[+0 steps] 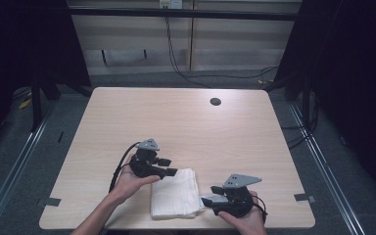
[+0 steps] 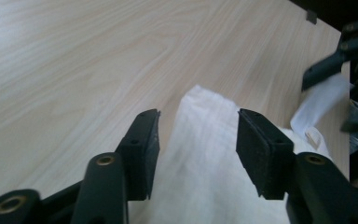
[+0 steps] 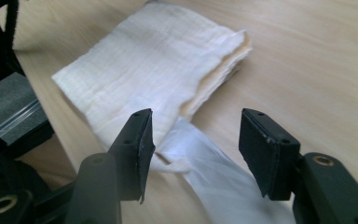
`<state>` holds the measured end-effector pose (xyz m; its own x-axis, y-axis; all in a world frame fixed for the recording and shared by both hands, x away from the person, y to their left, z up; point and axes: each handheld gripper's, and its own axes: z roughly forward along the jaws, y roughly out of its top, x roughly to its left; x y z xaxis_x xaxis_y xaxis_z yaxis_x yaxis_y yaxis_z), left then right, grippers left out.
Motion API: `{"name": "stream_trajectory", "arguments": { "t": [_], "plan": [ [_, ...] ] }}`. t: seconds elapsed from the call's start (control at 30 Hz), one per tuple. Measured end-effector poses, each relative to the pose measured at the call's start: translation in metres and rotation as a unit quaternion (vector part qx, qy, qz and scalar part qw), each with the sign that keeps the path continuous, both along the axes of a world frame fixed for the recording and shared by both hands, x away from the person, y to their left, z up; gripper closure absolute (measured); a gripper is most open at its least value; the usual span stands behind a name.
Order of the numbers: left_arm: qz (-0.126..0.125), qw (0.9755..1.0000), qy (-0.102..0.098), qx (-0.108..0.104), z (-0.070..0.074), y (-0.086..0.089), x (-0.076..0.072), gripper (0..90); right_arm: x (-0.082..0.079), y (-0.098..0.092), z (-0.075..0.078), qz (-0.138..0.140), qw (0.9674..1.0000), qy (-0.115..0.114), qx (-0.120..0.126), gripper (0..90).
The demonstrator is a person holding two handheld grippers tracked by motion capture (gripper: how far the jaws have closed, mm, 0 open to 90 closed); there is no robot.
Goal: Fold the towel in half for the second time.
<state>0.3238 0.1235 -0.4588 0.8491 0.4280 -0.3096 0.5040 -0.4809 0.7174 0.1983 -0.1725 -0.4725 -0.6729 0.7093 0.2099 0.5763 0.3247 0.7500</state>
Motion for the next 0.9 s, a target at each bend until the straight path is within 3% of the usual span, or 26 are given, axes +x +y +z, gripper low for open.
{"name": "stream_trajectory", "arguments": {
  "t": [0.13, 0.27, 0.4, 0.57, 0.63, 0.9],
  "plan": [
    [0.012, 0.9999, -0.002, 0.004, 0.004, 0.016, -0.006, 44.9, 0.009, -0.008, 0.003, -0.01, 0.9999, -0.007, -0.005, 44.1],
    [0.032, 0.9994, -0.009, 0.01, 0.008, 0.035, -0.016, 43.6, 0.018, -0.023, 0.014, -0.036, 0.9988, -0.029, 0.013, 43.7],
    [0.036, 0.9991, -0.017, 0.012, 0.01, 0.049, -0.027, 40.1, 0.021, -0.037, 0.026, -0.041, 0.9979, -0.04, 0.03, 44.8],
    [0.046, 0.9988, -0.014, 0.005, 0.009, 0.065, -0.036, 38.9, 0.02, -0.046, 0.034, -0.052, 0.9968, -0.053, 0.03, 45.0],
    [0.045, 0.9989, 0.006, -0.003, 0.008, 0.074, -0.041, 38.3, 0.017, -0.051, 0.033, -0.054, 0.9967, -0.055, 0.027, 45.0],
    [0.091, 0.9958, -0.011, 0.004, 0.011, 0.1, -0.059, 37.7, 0.005, -0.08, 0.016, -0.094, 0.9941, -0.049, 0.022, 44.9]
  ]
}}
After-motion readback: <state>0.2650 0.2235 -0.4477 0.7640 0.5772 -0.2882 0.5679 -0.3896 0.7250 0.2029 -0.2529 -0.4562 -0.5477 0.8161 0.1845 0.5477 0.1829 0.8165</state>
